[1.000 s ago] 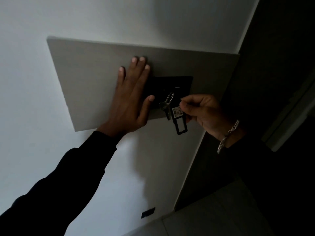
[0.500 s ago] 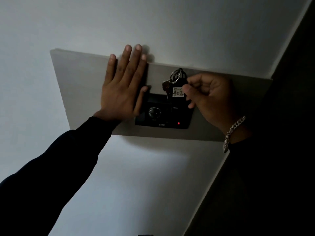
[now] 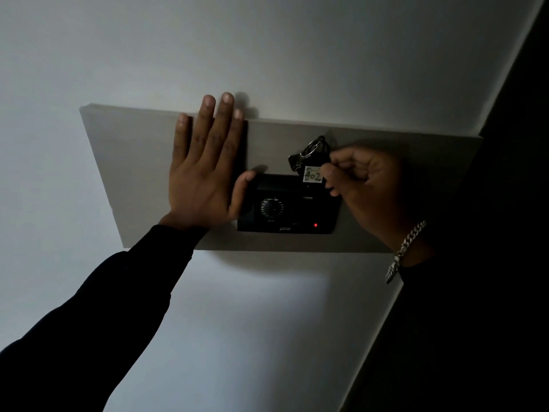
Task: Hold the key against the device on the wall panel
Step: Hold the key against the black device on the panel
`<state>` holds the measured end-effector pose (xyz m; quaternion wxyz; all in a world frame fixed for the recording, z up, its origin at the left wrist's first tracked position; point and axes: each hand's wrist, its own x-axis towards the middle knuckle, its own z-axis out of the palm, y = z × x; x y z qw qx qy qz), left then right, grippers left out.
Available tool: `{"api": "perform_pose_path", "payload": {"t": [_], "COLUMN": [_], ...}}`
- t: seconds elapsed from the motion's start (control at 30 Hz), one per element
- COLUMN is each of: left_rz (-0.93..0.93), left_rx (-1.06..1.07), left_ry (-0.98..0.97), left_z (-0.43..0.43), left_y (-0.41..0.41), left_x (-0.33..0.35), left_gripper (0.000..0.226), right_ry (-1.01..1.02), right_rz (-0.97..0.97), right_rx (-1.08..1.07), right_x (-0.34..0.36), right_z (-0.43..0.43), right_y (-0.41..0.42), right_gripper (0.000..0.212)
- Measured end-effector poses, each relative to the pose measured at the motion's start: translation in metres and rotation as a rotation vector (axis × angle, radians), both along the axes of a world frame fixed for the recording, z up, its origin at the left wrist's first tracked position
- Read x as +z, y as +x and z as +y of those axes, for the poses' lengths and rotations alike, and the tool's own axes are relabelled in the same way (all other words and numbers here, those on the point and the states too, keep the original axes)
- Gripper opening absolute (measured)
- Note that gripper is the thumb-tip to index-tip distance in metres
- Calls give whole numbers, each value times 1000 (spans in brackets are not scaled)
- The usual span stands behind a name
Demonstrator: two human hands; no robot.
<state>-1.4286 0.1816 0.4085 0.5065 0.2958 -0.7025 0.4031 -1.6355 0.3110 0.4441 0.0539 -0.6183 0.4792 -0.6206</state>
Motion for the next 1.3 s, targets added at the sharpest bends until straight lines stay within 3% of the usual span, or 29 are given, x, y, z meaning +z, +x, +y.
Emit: {"api": "perform_pose_path", "payload": {"t": [0.13, 0.3, 0.37, 0.47, 0.7, 0.8, 1.0, 1.3], "left_rz": [4, 4, -1, 1, 12, 14, 13, -20], "left_rx": [6, -2, -9, -23, -15, -16, -4, 53], "left_ry": [7, 10, 14, 1, 0, 2, -3, 1], "left_z": [0, 1, 2, 2, 2, 2, 2, 1], "left_y": [1, 1, 2, 2, 3, 3, 2, 4], "left_x": [-2, 0, 0, 1, 3, 3, 2, 1], "left_gripper": [71, 71, 70, 69, 67, 67, 68, 74], "right_ry": [9, 53, -29, -73, 37, -21, -194, -256], "right_rz": [93, 227, 437, 770, 1037, 966, 553, 446], "right_rx": [-116, -202, -232, -238, -227, -209, -185, -105], "right_x": [-7, 7, 29, 59, 75, 69, 43, 32], "right_z": [1, 8, 15, 20, 11, 6, 6, -4], "right_y": [1, -6, -4, 6, 16, 12, 5, 3], "right_gripper": [4, 26, 34, 30, 15, 15, 15, 13]}}
